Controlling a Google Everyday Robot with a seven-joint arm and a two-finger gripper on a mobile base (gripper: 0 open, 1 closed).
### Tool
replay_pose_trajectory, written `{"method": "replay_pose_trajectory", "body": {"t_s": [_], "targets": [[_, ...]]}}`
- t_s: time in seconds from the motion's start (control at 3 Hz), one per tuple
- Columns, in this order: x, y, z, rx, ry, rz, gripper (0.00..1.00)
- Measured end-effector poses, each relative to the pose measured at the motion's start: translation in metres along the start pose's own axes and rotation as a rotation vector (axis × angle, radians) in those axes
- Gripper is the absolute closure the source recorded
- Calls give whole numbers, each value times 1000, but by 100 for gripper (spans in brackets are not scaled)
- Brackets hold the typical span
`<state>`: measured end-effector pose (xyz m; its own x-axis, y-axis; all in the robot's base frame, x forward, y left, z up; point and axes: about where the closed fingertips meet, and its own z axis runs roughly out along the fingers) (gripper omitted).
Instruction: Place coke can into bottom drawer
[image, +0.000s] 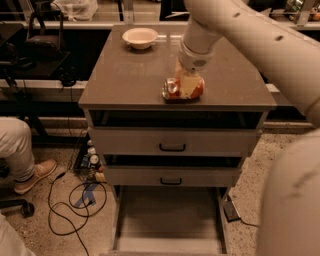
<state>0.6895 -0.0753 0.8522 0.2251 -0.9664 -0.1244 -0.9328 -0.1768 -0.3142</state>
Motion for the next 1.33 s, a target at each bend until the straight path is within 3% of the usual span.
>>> {"method": "replay_pose_trajectory", "body": {"t_s": [0.33,0.67,1.0,1.33], "targets": [[34,54,-1,-41,-23,129,100],[34,53,-4,-41,-23,129,100],[56,84,-7,-57,-16,210,100],[56,83,-7,-57,-16,210,100]]}}
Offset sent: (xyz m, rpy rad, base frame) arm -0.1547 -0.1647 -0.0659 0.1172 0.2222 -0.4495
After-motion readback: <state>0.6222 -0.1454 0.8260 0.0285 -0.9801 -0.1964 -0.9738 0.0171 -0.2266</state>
